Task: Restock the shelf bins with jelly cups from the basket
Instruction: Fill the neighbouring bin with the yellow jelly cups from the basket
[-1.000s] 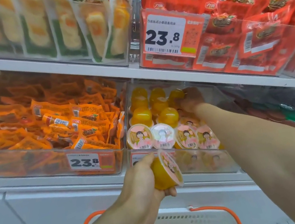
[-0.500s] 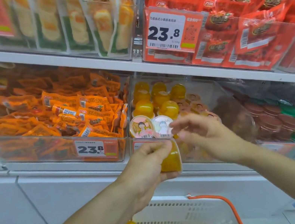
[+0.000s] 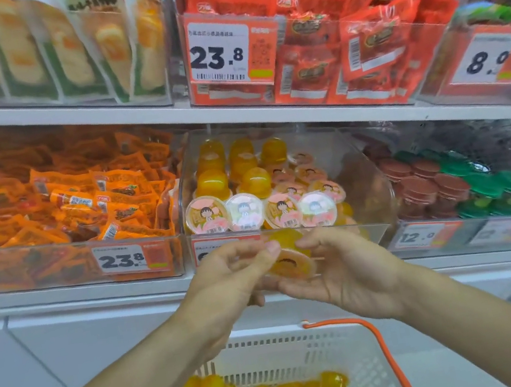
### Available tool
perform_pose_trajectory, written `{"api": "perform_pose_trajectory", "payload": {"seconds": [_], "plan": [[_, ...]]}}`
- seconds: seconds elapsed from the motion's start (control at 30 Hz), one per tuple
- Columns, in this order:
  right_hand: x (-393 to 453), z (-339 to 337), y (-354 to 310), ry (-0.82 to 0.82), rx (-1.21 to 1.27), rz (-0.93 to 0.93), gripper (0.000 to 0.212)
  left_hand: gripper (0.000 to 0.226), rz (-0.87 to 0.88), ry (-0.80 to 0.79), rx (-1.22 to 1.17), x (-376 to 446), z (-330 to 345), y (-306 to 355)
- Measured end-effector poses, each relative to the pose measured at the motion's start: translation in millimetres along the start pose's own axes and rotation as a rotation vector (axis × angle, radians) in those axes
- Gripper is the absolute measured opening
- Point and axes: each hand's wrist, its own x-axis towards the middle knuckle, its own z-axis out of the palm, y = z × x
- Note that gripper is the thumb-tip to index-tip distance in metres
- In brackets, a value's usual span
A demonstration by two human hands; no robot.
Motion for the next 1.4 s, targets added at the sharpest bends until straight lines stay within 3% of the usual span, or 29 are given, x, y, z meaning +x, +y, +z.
{"api": "perform_pose_trajectory", "payload": {"seconds": [0.17, 0.27, 0.4, 0.57, 0.7, 0.83, 1.0, 1.2, 1.4], "plan": [[-3, -3, 2, 0.06, -0.333, 0.023, 0.037, 0.045, 0.043, -0.022, 0.014, 1, 1, -2], [2, -3, -7, 0.176, -0.368, -0.121, 0.024, 0.035, 0.011, 0.0, -0.025, 3, 4, -1], [17, -16, -50, 0.349, -0.337, -0.327, 0.025, 0.022, -0.063, 0.056, -0.017, 8, -4, 1], [65, -41, -93, 0.652, -0.644, -0.346, 0.044, 0.017, -0.075, 0.069, 0.033, 8, -13, -2], [107, -52, -110, 0.798, -0.872, -0.331, 0.059, 0.016, -0.079, 0.064, 0.069, 11, -14, -5], [143, -56, -122, 0.805, -1.216, -0.307, 0.049, 0.015, -0.096, 0.03, 0.093, 12, -14, -9], [165, -57, -121, 0.765, -0.987, -0.158, 0.061, 0.017, -0.092, 0.02, 0.111, 15, -15, -10], [173, -48, -114, 0.745, -0.811, -0.169, 0.047, 0.017, -0.108, -0.009, 0.14, 14, -15, -10], [157, -35, -111, 0.819, -1.116, -0.261, 0.054, 0.017, -0.103, 0.025, 0.162, 16, -17, -15]]}}
